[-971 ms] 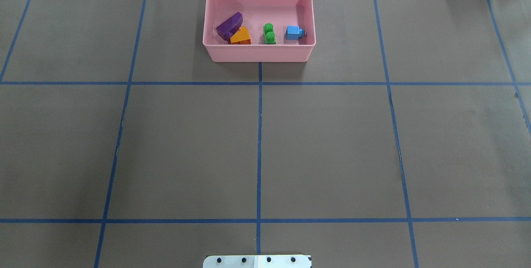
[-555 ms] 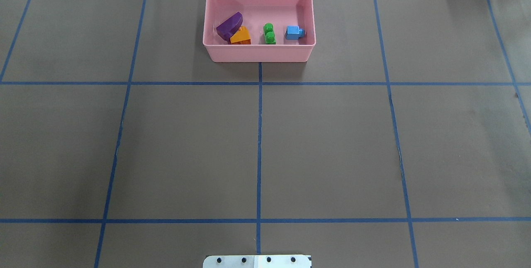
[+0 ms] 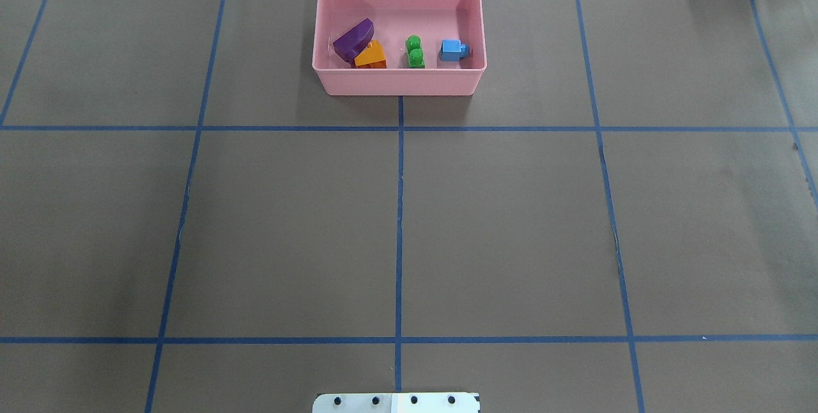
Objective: Put all blocks into box
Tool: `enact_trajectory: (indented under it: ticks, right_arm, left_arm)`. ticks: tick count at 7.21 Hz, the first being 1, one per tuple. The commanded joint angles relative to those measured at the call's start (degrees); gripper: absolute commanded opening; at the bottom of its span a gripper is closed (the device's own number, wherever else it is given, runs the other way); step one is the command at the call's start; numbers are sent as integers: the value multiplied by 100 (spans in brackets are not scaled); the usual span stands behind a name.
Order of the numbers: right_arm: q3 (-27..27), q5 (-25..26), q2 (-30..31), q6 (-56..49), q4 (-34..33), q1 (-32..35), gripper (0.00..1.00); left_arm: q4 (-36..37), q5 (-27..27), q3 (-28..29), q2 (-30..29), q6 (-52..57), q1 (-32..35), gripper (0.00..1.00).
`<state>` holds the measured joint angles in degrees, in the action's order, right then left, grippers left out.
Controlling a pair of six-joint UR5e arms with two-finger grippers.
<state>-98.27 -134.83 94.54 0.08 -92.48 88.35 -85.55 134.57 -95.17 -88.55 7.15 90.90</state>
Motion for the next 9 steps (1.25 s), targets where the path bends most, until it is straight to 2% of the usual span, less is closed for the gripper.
enact_trajectory:
  ticks: [1,3,6,9]
  right_arm:
    - [1,97,55,27,28,16,100]
    - [-52,159,144,1,73,77,100]
    - [18,133,-30,89,-23,60,100]
    - [-8,71,135,10,28,60,100]
  left_arm:
    - [-93,34,42,4,32,-2,100]
    - [-479,174,-89,56,-20,-63,100]
    - [-524,27,59,232,-39,-72,100]
    - [-533,17,244,145,-82,-72,100]
